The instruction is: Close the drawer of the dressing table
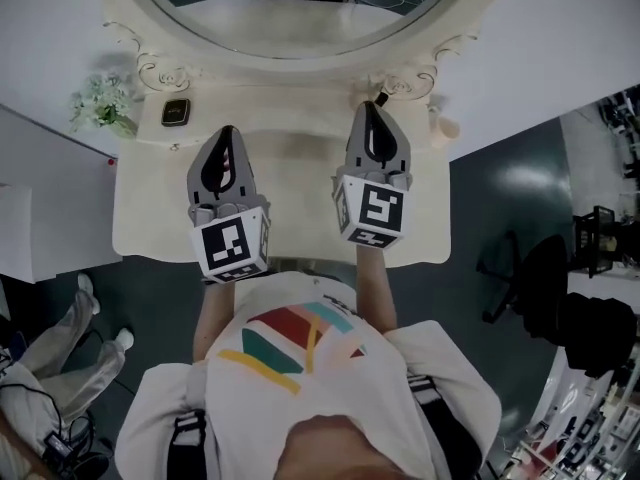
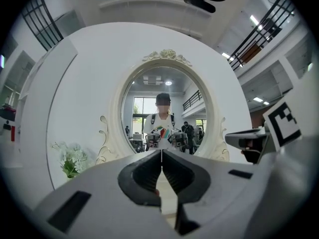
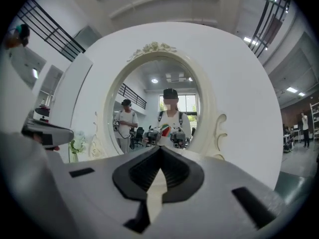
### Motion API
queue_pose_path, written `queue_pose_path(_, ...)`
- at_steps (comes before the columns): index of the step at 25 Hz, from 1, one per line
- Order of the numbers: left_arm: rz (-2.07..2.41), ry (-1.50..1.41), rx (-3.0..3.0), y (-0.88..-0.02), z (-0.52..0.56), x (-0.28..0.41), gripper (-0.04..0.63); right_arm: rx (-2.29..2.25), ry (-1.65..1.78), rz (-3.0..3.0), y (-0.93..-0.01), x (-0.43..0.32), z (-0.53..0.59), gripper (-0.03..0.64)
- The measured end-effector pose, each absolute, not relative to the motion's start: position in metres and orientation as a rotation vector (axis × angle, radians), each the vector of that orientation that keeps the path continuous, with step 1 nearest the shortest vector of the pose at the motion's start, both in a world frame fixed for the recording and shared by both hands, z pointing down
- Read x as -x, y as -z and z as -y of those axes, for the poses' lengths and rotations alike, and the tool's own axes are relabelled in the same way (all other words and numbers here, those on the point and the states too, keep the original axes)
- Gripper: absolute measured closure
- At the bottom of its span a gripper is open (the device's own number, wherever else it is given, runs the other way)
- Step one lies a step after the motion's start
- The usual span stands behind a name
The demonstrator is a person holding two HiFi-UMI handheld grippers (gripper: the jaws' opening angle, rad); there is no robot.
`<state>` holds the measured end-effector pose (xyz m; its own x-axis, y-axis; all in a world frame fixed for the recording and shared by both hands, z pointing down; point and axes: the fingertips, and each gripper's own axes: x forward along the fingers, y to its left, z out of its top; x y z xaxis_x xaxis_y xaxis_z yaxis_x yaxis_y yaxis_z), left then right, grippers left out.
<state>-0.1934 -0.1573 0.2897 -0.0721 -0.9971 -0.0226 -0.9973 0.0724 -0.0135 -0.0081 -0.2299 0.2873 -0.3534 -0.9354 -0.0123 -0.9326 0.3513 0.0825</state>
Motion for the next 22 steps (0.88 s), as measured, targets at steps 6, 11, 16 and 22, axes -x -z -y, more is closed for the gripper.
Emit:
queue_pose_path(6, -2.286, -0.002, 2.100, -0.284, 0.146, 0.208, 0.588, -1.647, 0.256, 2.592, -0.279, 0.057, 0.197, 0.615)
queue_pose_path(11, -2.292, 0.005, 2.081, -0.282, 0.139, 0.217, 0.588, -1.563, 0.228, 2.618, -0.296, 0.080, 0.177, 0.615)
queue_pose_path(16, -2.301, 0.022, 2.075, -0.287, 0.135, 0.222, 0.588, -1.500, 0.202, 2.643, -0.306, 0.096, 0.161, 0.615)
queue_pose_path(22, -2.322, 0.051, 2.093, -0.300, 0.129, 0.220, 0.588, -1.483, 0.198, 2.636, -0.314, 0.096, 0.154, 0.615)
